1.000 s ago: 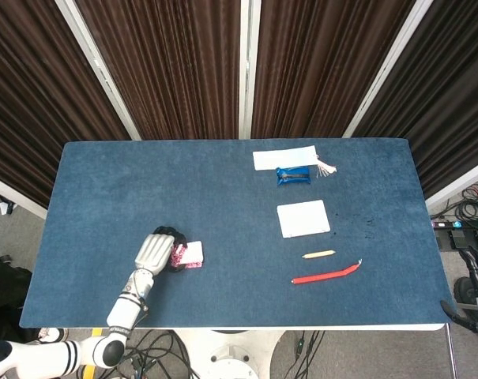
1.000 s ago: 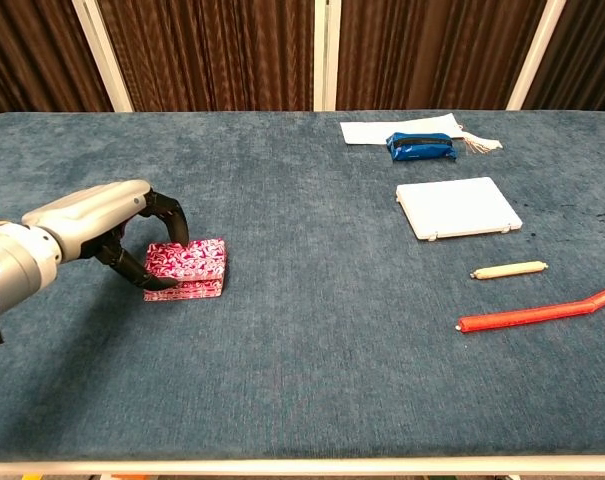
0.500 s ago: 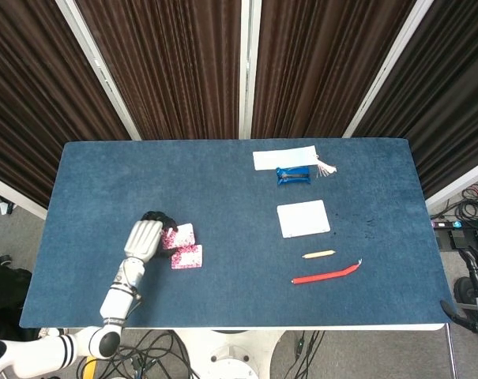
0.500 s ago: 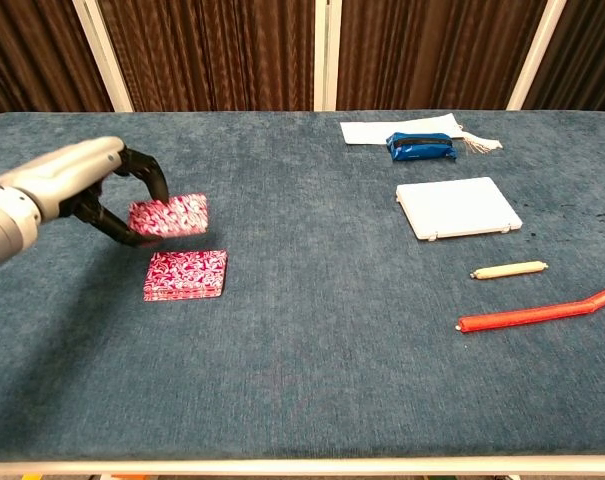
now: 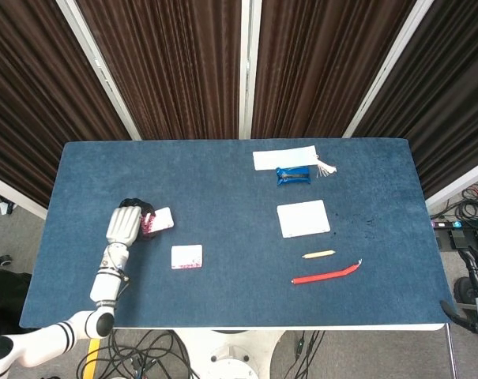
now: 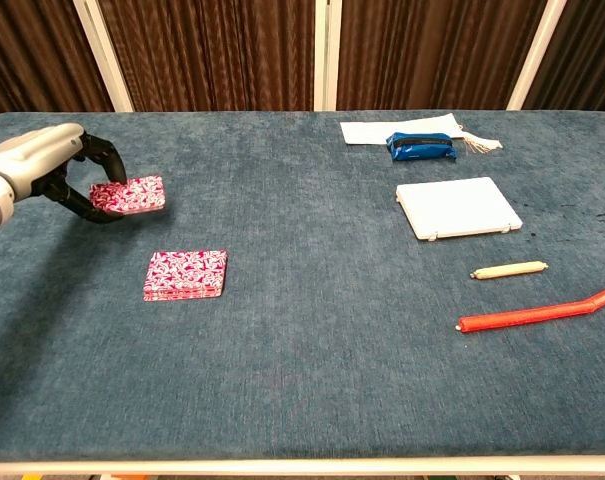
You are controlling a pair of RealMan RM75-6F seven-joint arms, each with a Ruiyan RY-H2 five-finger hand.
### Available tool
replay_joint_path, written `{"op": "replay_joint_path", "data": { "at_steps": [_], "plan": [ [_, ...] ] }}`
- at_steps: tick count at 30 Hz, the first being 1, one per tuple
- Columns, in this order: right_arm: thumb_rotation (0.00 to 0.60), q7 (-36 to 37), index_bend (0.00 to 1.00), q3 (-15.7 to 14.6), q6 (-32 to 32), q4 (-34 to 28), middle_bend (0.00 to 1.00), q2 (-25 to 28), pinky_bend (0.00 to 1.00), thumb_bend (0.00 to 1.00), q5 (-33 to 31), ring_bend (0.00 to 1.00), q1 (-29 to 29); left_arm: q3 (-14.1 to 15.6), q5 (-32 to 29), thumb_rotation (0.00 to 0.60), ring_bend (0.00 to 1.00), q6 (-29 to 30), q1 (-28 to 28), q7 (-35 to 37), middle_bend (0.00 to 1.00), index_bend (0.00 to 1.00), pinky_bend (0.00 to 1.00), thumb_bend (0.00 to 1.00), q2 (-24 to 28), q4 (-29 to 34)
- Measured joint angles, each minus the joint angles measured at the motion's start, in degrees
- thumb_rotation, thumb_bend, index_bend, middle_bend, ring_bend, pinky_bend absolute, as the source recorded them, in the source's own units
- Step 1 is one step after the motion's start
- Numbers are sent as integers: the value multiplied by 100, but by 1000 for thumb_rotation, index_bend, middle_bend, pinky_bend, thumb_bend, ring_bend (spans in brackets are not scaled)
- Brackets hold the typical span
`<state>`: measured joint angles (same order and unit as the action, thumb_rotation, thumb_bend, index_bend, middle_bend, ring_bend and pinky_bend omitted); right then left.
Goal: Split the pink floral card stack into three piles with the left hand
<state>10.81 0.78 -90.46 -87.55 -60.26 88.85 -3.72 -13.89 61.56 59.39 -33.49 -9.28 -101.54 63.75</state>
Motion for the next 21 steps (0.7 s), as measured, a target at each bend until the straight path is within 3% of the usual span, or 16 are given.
{"op": "replay_joint_path", "data": {
  "at_steps": [7,15,21],
  "plan": [
    [600,-66,0,-13,57,-26,0,-21,0,111,-2,0,22,-5,-48,600,202,-211,-30,207,405,428,170,238,-206,-439],
    [600,-59,0,-9,78,-29,0,-18,0,112,-19,0,29,49,52,600,141,-324,-26,338,277,329,169,222,-199,-491],
    [600,-33,0,-2,38,-35,0,-1,0,112,-13,0,16,53,68,600,136,-351,3,384,266,308,168,216,-134,-396]
  ]
}}
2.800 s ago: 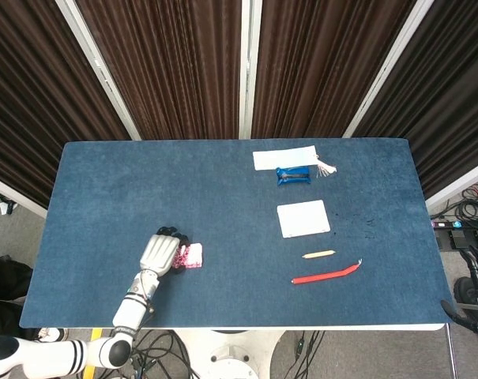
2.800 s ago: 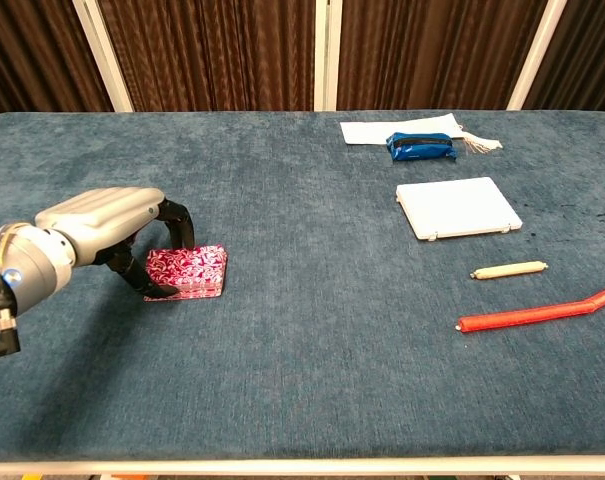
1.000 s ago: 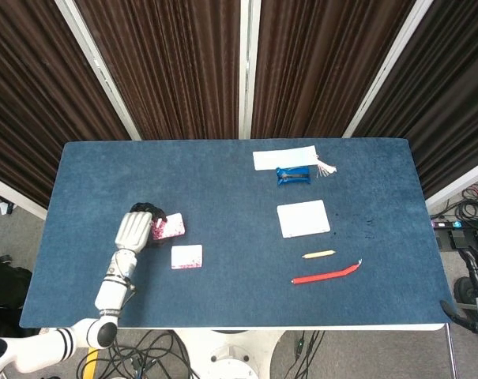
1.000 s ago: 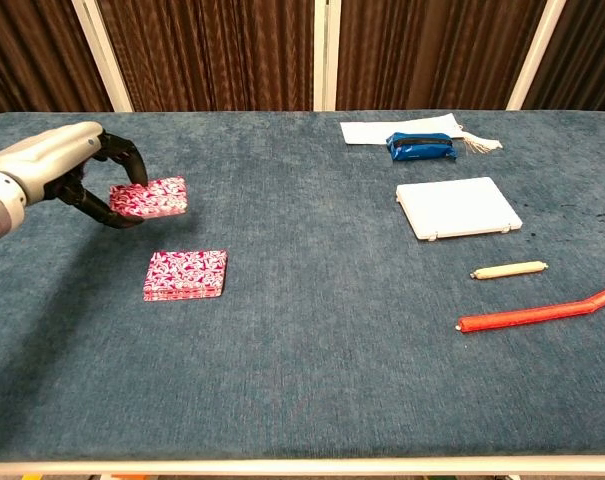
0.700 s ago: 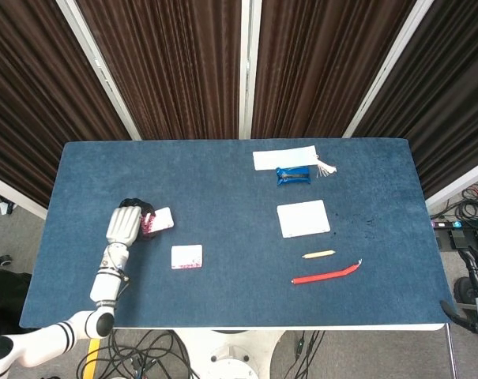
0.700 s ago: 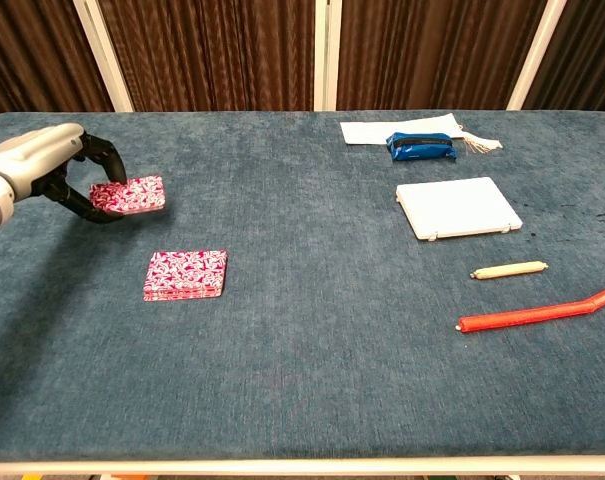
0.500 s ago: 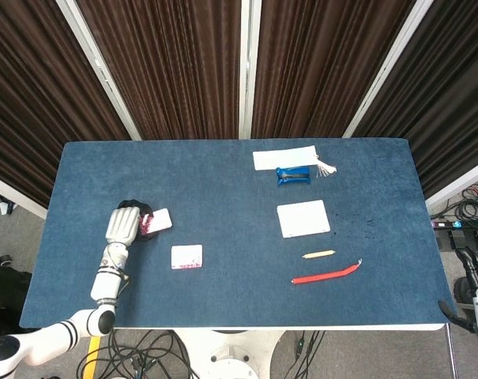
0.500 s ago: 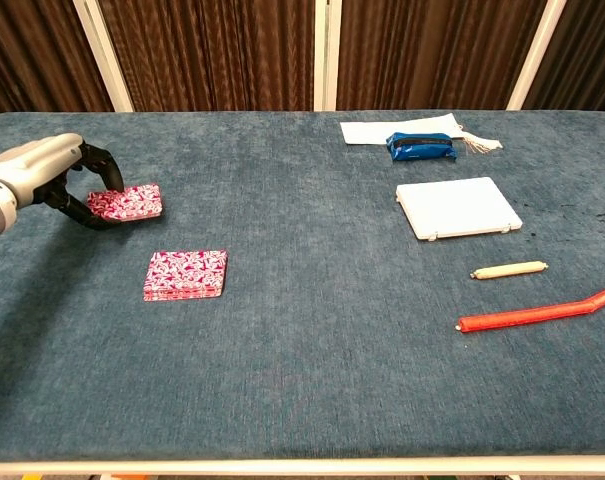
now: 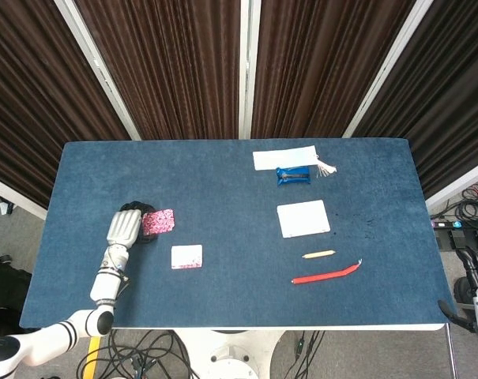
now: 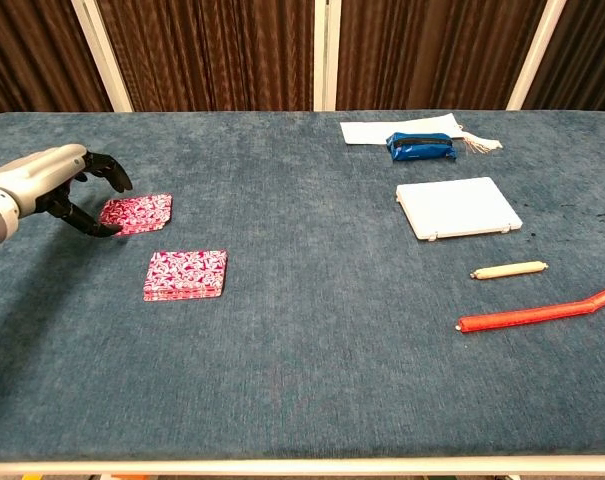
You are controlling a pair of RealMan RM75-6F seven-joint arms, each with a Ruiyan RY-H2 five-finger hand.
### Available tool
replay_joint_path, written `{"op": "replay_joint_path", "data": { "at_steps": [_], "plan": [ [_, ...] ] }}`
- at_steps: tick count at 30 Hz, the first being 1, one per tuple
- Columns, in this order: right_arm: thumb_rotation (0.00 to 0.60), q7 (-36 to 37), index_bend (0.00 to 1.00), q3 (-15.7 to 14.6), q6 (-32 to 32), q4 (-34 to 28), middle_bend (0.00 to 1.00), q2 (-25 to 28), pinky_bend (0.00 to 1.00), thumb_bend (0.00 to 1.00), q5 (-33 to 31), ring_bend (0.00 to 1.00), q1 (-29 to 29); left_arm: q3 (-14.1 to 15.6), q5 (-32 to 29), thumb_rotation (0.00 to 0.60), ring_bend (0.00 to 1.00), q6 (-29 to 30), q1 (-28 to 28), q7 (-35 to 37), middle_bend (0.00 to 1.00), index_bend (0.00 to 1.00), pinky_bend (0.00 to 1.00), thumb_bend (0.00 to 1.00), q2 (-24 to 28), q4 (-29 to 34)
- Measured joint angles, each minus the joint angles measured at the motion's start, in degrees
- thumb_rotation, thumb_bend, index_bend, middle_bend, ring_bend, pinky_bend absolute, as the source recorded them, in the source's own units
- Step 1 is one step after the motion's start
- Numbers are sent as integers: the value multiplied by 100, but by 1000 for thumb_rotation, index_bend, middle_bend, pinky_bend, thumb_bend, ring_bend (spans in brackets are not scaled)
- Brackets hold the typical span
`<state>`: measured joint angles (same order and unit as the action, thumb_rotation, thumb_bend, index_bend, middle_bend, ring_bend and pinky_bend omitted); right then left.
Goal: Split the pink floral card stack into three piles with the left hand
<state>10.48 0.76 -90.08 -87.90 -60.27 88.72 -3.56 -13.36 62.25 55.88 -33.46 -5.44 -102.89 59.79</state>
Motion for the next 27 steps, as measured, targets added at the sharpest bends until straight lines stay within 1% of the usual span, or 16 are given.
{"op": "replay_joint_path", "data": {
  "at_steps": [5,8,11,14,15,18,21,27],
  "plan": [
    [600,56,0,16,6,33,0,0,0,111,-42,0,-6,-2,126,600,136,158,41,20,273,308,169,209,159,383],
    [600,70,0,12,42,60,0,-25,0,111,-39,0,9,14,158,600,135,189,60,-56,275,308,171,191,358,846],
    [600,104,0,8,91,75,0,-45,0,111,-40,0,33,64,71,600,135,112,63,-335,275,300,171,172,632,1472],
    [600,152,0,12,92,100,0,-54,0,112,-35,0,41,157,-87,600,136,71,72,-766,275,280,171,170,872,2162],
    [600,166,0,14,87,109,0,-54,0,112,-35,0,41,211,-162,600,136,70,80,-945,274,269,171,169,945,2421],
    [600,212,0,30,65,125,0,-48,0,112,-41,0,39,389,-349,600,136,116,111,-1387,274,203,171,169,1040,2899],
    [600,235,0,45,26,132,0,-45,0,112,-27,0,39,551,-488,600,135,286,154,-1691,275,176,171,169,981,3098],
    [600,269,0,44,-1,164,0,-56,0,112,-18,0,27,643,-559,600,127,746,235,-1924,274,176,171,166,544,3047]
  ]
}}
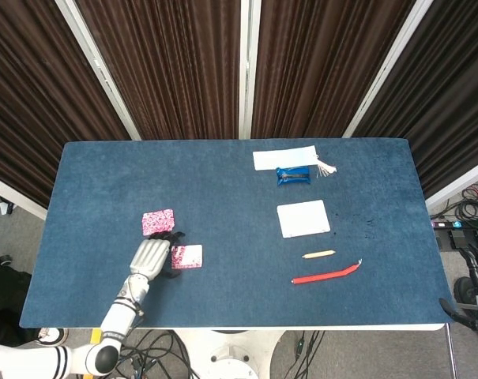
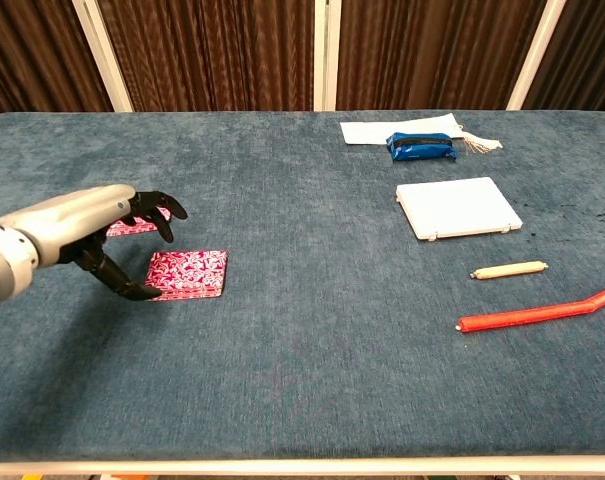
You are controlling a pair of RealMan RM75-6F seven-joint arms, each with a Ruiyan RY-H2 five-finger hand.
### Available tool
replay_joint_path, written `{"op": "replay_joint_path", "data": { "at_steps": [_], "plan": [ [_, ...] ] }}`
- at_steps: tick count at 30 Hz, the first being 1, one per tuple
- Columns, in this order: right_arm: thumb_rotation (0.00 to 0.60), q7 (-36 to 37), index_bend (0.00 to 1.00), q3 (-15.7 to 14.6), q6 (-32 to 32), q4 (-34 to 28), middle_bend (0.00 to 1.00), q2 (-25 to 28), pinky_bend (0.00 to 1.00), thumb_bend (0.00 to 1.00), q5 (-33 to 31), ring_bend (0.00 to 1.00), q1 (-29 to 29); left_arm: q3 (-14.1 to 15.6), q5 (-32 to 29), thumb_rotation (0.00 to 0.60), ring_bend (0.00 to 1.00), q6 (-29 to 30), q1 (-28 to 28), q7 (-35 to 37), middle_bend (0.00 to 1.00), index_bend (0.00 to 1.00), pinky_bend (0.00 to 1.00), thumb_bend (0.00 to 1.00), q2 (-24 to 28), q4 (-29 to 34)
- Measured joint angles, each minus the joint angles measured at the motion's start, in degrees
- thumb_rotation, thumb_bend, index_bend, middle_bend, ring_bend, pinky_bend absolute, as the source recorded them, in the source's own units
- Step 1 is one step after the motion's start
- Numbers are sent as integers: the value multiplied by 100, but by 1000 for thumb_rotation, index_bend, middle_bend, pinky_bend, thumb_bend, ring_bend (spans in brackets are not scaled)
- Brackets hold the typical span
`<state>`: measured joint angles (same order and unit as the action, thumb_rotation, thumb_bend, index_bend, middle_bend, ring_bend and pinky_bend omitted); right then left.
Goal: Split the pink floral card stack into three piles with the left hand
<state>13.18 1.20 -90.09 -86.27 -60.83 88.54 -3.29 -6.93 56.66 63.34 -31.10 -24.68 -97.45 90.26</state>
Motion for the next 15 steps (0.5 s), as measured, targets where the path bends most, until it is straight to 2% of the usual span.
{"op": "replay_joint_path", "data": {
  "at_steps": [6,15],
  "plan": [
    [600,46,0,6,5,44,0,-8,0,112,-25,0,-5,-13,158,600,123,455,70,-183,273,176,171,166,-441,-301],
    [600,87,0,0,26,85,0,-18,0,112,-24,0,1,15,159,600,123,380,80,-279,274,210,171,166,-678,-595]
  ]
}}
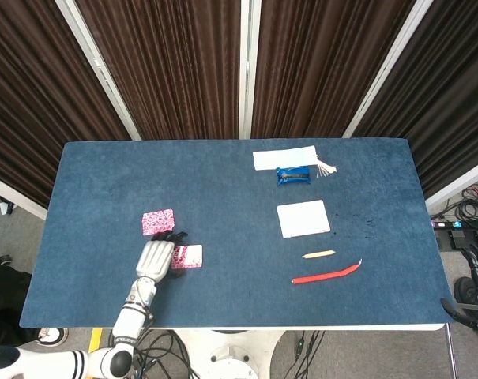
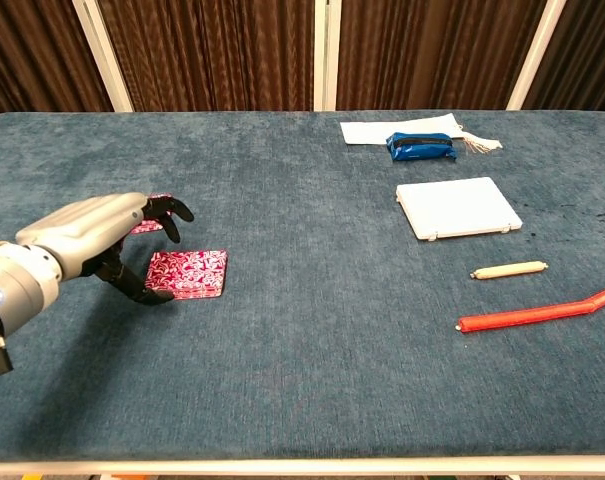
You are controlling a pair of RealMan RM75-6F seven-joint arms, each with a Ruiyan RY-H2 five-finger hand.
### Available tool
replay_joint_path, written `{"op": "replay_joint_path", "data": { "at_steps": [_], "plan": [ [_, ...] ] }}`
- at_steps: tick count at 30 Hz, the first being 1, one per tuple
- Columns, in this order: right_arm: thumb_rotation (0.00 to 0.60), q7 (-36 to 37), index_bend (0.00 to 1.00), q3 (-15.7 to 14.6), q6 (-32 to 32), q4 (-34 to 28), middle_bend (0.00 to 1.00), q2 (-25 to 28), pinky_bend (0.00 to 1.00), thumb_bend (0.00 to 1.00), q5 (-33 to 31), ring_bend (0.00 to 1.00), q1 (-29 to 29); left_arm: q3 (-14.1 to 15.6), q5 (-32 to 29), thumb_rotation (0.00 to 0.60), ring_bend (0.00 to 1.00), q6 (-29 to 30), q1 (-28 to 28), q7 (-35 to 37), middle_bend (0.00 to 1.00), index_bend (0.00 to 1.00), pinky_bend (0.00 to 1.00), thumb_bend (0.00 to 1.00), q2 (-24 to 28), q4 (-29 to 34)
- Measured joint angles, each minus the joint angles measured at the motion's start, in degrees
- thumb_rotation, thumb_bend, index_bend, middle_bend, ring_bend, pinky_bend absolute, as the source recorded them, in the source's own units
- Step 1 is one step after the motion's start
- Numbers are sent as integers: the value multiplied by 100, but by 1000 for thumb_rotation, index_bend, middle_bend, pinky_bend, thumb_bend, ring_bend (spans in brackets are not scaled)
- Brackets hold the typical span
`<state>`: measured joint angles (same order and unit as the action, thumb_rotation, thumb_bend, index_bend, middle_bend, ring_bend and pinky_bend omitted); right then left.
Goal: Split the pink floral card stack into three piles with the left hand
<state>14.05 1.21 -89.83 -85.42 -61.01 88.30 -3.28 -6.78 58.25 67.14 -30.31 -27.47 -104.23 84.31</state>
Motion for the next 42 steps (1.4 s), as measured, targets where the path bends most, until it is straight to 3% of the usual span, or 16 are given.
{"op": "replay_joint_path", "data": {
  "at_steps": [42],
  "plan": [
    [600,72,0,5,92,67,0,3,0,112,-83,0,6,-211,22,600,131,-251,1,159,356,314,170,196,-304,-509]
  ]
}}
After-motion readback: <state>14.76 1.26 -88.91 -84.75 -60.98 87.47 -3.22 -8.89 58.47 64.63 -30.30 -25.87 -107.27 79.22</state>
